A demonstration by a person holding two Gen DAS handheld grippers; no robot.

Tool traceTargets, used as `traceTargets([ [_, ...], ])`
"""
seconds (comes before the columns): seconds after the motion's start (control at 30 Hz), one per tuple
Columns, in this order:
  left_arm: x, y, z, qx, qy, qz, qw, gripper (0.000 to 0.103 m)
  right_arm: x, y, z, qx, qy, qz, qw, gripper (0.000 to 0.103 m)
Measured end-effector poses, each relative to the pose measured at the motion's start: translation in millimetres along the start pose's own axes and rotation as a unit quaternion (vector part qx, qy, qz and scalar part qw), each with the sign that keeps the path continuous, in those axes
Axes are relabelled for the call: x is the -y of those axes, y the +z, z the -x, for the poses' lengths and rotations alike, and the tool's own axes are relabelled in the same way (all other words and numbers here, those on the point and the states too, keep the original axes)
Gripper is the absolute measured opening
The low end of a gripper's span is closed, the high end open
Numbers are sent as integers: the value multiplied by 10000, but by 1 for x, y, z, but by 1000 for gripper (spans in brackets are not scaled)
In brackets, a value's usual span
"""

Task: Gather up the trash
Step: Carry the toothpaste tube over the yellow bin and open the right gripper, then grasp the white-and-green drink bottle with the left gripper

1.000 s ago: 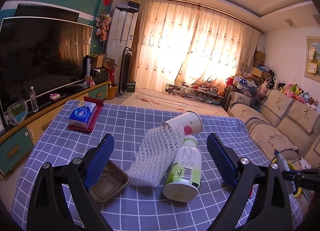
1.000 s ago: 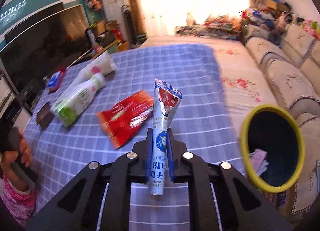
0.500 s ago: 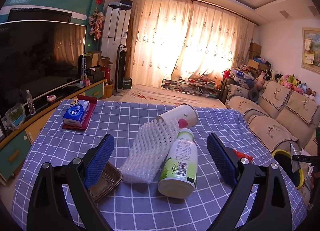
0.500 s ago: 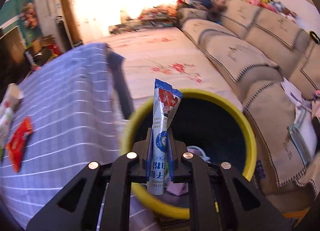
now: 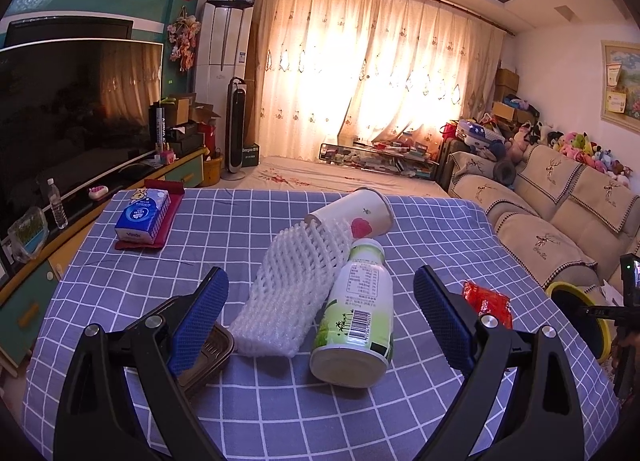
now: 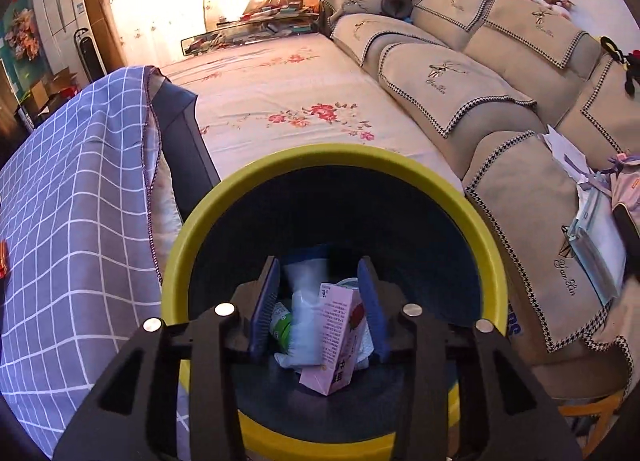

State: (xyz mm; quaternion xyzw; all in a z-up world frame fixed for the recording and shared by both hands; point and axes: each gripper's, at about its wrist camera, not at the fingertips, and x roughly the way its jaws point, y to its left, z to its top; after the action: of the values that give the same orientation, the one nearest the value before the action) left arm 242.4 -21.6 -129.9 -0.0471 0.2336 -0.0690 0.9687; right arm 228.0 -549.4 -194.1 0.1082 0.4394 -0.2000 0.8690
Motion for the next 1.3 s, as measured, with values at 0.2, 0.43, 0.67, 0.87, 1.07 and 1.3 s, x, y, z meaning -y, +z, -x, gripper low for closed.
traceTargets([
  [0.2,4,-2,-9,-156,-21,-103,9998,92,-12,1,25,312,294,25,9991,47],
  [0.43,10,-5,-28,-487,-92,-193,9986,92,-52,10,51,655,932,138,9934,48],
  [0.67,9,-8,-42,-796,-477,-91,9956,87,-97,15,58,869,1419,333,9855,49],
  [0.87,19,-11,-52,-1034,-679,-146,9922,78,-101,14,51,787,1457,349,9856,52],
  [1.07,20,-15,-61,-1269,-847,-93,9882,75,-101,13,49,796,1502,359,9848,55],
  [1.3,18,-21,-78,-1684,-652,-13,9836,75,-104,11,46,767,1490,440,9849,56],
])
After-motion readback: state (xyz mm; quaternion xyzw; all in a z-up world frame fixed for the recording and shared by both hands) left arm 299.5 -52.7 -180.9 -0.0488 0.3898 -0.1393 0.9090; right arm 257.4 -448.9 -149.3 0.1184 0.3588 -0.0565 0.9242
